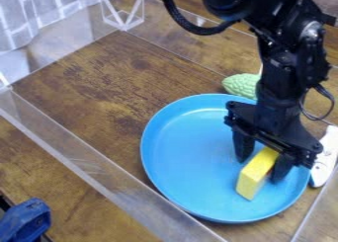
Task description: Put the white object in the blue tray
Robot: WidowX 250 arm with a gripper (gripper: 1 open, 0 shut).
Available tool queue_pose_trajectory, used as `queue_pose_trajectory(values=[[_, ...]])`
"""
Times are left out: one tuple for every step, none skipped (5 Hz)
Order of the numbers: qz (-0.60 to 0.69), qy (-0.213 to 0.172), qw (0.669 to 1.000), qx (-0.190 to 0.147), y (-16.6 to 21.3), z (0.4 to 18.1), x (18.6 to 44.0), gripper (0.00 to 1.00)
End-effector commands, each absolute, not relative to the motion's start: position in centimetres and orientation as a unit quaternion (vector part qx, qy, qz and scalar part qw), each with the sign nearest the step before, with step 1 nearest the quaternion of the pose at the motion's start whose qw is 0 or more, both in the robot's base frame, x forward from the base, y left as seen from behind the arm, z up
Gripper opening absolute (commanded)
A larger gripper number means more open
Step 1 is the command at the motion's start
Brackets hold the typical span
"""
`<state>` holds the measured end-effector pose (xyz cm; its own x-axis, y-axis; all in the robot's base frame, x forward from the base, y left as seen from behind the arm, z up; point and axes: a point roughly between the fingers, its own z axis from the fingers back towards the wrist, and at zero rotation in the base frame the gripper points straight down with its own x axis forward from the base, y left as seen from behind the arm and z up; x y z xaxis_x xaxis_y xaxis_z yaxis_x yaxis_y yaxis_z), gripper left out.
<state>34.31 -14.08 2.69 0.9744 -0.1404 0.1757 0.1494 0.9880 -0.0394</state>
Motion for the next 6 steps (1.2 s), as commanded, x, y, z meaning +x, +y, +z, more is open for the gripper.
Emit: queue_pose_trajectory(values=[[-0.061, -0.099, 0.993, -0.031, -14.2, 2.8, 34.2, 0.00], [-0.043, -0.102, 0.993, -0.038, -14.7, 2.3, 33.9, 1.00], [-0.022, -0.104, 0.993, -0.044, -14.4, 2.3, 33.5, 1.00], [-0.003, -0.107, 0.993, -0.047, -13.9, 2.6, 33.0, 0.00], [-0.014, -0.108, 0.993, -0.055, -14.5, 3.1, 33.4, 1.00], [-0.027, -0.108, 0.992, -0.061, -15.1, 3.6, 33.7, 1.00]])
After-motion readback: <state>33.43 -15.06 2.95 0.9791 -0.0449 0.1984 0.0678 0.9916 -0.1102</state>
